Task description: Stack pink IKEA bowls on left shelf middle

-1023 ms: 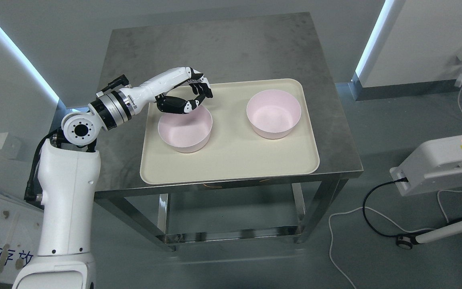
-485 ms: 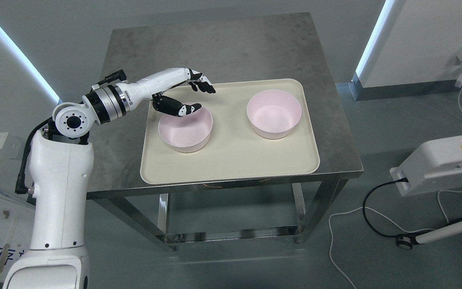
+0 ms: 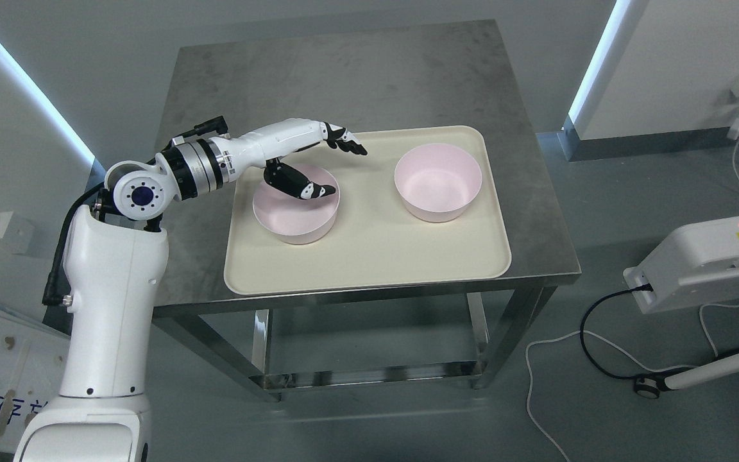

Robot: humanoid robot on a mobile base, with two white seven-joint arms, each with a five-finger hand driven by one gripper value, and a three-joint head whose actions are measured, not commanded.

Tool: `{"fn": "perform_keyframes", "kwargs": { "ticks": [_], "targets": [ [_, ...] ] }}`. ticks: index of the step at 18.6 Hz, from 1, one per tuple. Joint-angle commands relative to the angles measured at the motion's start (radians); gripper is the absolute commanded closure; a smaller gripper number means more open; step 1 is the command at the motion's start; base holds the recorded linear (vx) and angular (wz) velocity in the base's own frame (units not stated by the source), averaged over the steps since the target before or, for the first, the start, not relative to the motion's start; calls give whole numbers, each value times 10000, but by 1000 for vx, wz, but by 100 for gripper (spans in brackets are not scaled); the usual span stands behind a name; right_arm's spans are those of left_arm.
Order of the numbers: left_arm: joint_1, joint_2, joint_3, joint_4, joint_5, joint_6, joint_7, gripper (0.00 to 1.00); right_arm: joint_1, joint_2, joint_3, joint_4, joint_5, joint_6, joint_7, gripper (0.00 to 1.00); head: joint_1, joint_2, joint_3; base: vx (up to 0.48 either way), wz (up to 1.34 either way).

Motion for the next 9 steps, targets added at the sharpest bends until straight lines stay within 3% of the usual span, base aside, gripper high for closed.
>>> {"fn": "perform_keyframes", "kwargs": {
  "ticks": [1, 4, 7, 9],
  "targets": [
    [124, -8, -661, -54, -890, -14, -2, 54, 0, -174, -46, -175, -15, 5, -6, 0, 0, 0, 0, 0, 0],
    [93, 7, -645, -23, -936, -29, 14, 67, 0, -174, -46, -175, -15, 5, -6, 0, 0, 0, 0, 0, 0],
    [94, -8, -462, 38, -952, -517, 14, 93, 0, -174, -46, -175, -15, 5, -6, 0, 0, 0, 0, 0, 0],
    [93, -8, -233, 145, -952, -826, 14, 100, 0, -174, -46, -175, -15, 5, -6, 0, 0, 0, 0, 0, 0]
  ]
}}
